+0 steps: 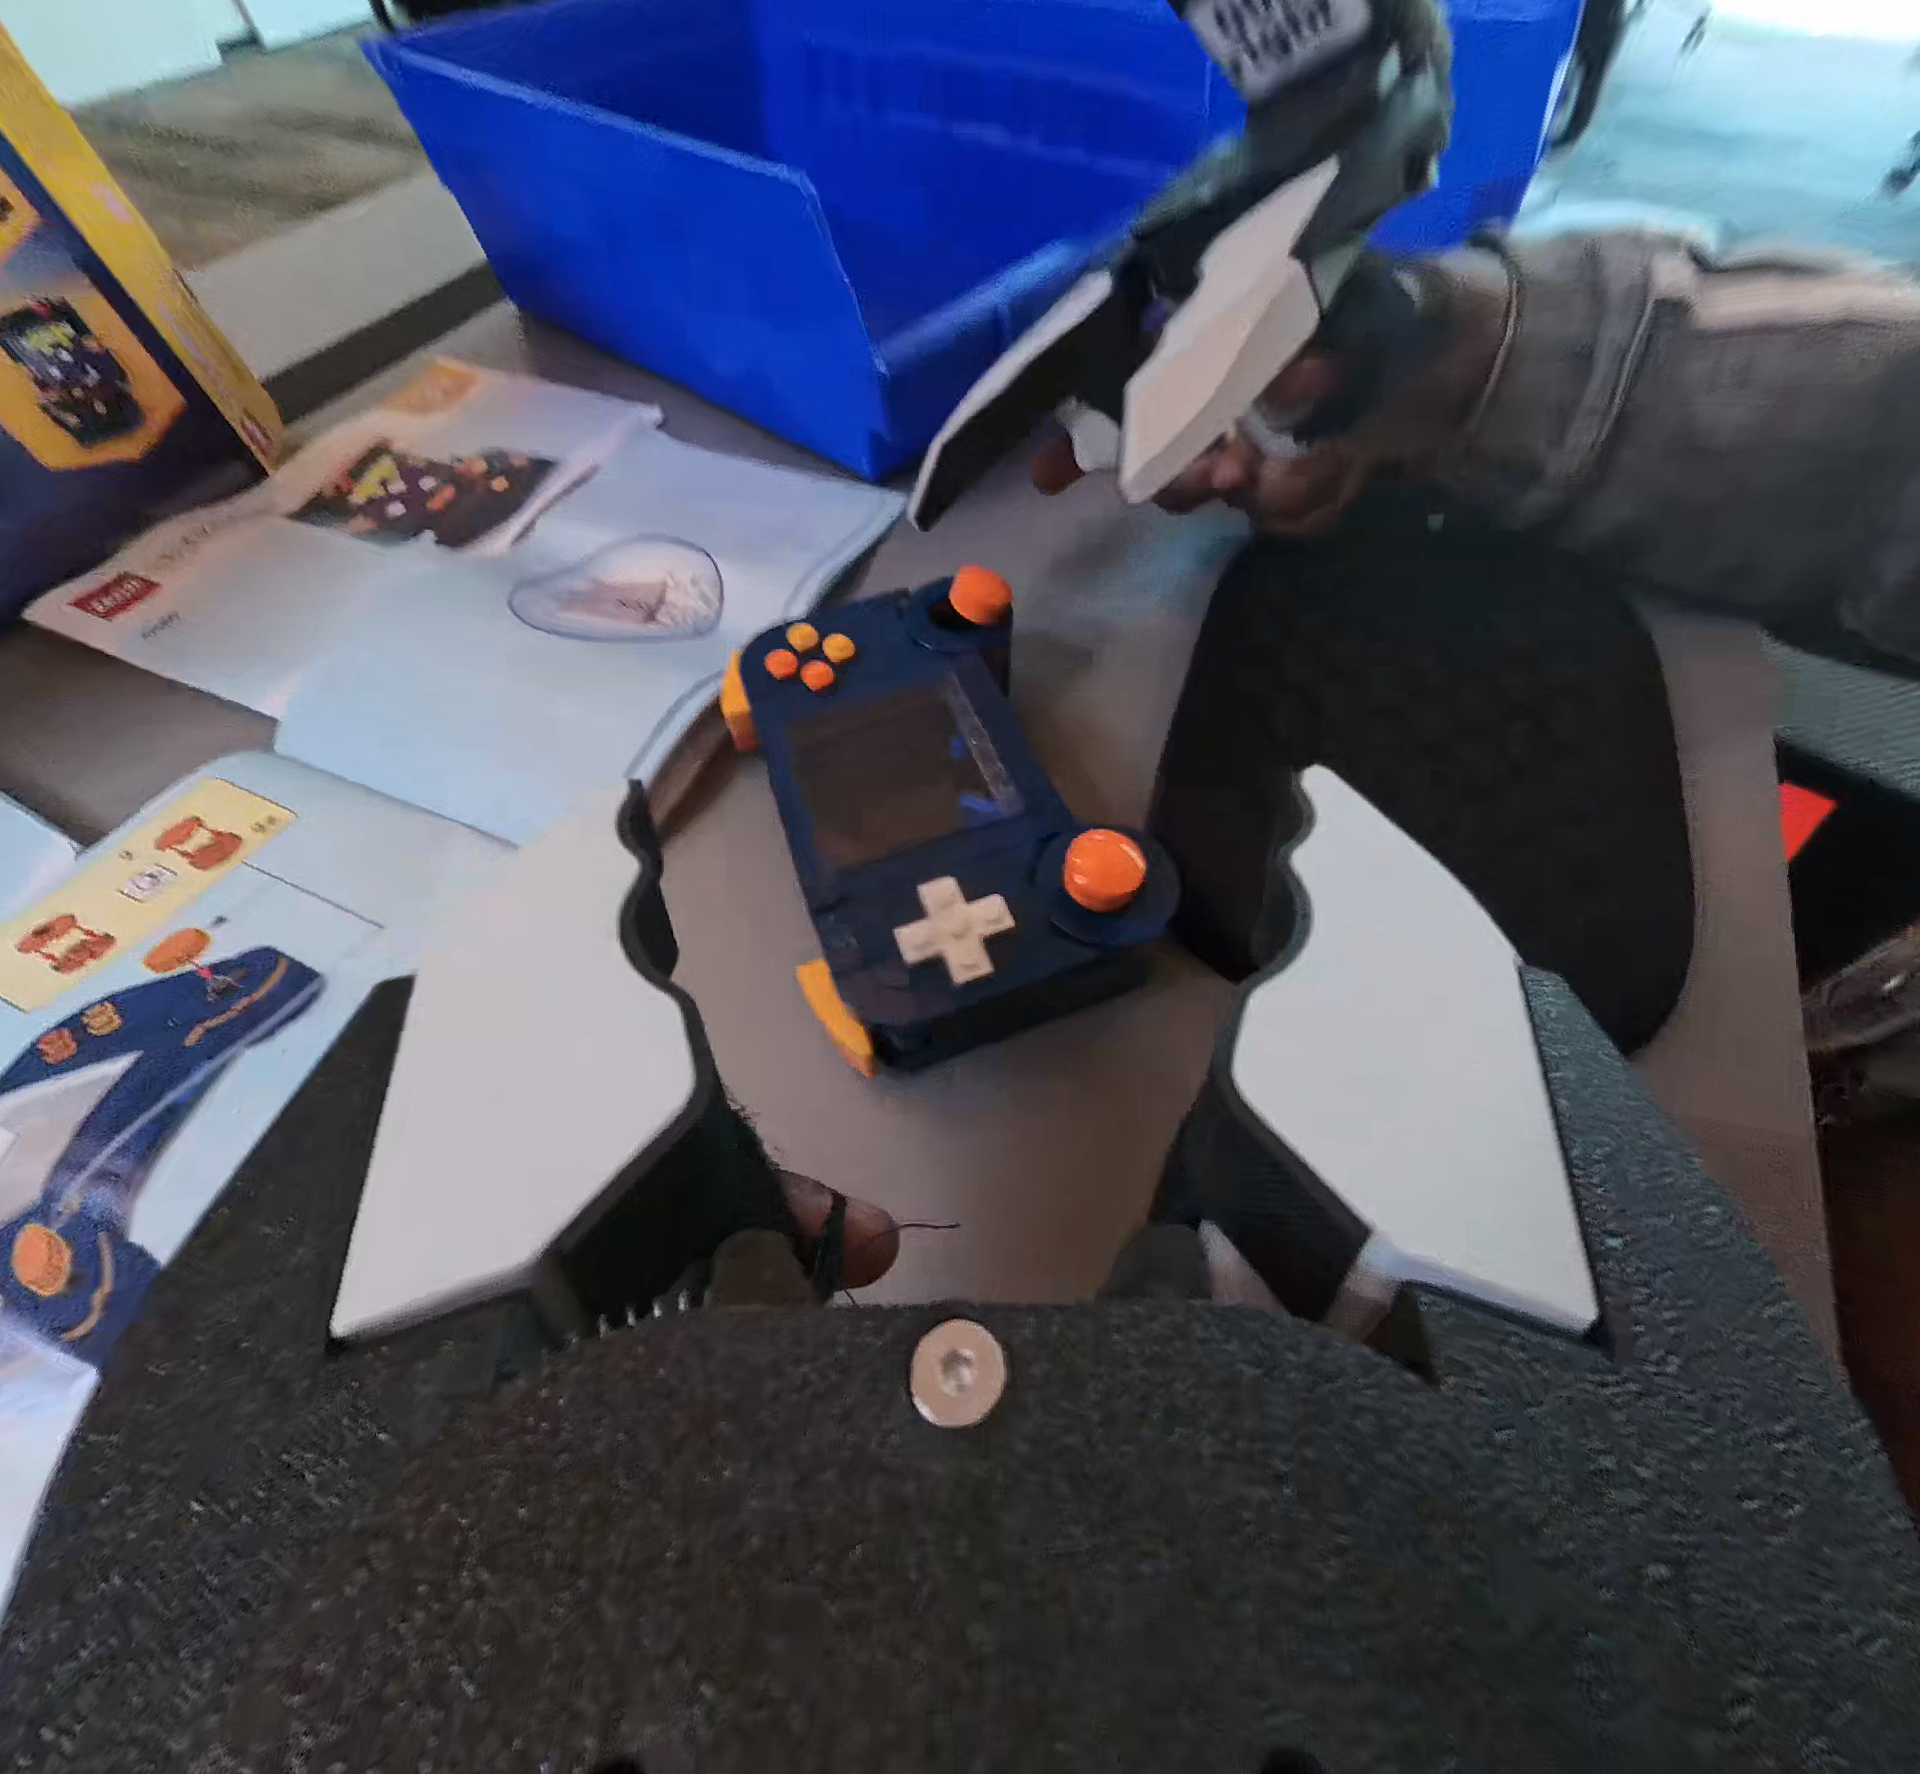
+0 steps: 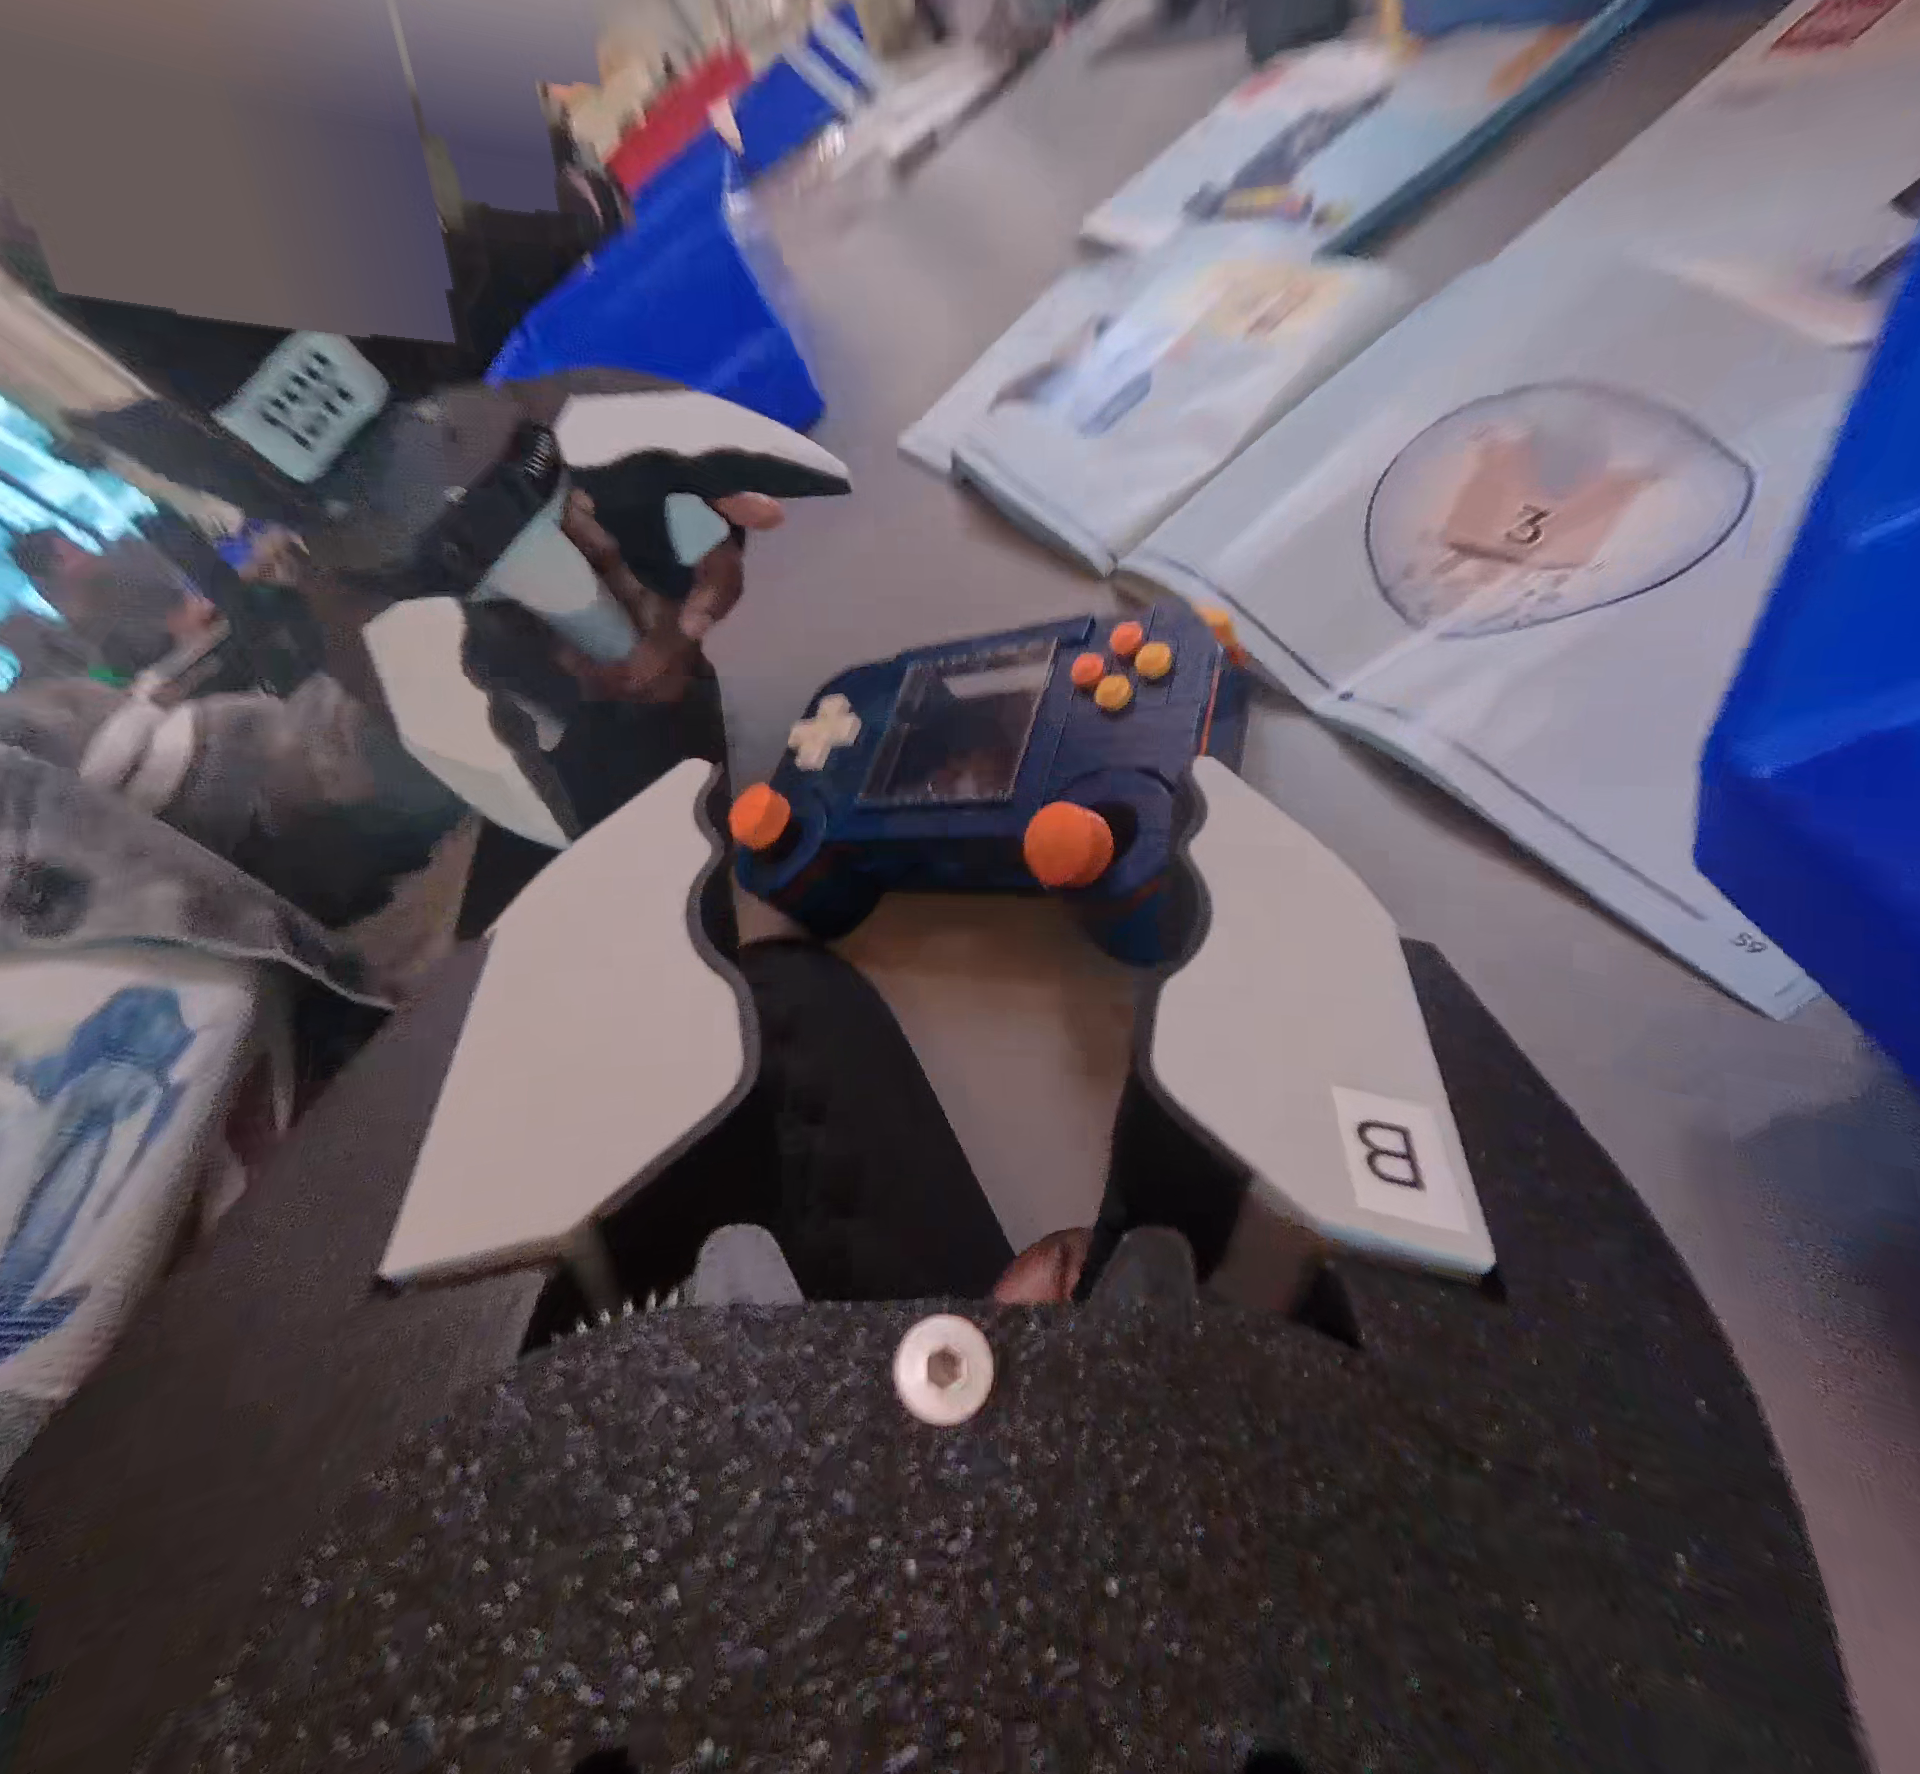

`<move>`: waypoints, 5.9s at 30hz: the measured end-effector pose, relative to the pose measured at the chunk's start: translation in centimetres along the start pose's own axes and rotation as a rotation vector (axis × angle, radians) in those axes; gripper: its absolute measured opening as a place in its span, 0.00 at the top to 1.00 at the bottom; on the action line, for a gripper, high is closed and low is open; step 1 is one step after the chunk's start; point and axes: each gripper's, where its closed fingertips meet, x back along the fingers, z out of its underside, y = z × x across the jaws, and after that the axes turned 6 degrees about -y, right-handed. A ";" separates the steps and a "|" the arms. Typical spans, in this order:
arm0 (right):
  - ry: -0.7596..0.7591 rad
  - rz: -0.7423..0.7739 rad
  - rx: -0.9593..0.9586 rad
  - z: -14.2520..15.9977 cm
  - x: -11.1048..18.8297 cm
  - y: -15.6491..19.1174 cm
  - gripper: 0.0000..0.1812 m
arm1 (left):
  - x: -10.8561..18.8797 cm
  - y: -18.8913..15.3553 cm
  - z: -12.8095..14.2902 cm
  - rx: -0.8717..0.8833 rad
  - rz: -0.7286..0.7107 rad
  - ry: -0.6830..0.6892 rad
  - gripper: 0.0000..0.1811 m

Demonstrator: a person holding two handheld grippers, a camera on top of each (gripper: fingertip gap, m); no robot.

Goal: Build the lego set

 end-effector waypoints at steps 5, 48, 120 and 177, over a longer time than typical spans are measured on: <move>0.126 0.029 -0.002 1.4 -0.6 -0.7 0.58 | -1.7 0.2 4.0 -0.133 -0.051 0.264 0.41; 0.275 -0.180 0.378 2.1 -2.9 -1.4 0.62 | -0.7 3.5 5.9 -0.134 0.181 0.234 0.49; -0.111 0.006 0.524 -3.1 -1.9 -2.0 0.99 | 9.3 13.2 -5.6 0.009 -0.380 -0.447 1.00; 0.257 -0.118 0.393 -4.0 -14.4 0.9 0.91 | 0.8 18.8 -6.5 -0.166 -0.209 -0.061 0.70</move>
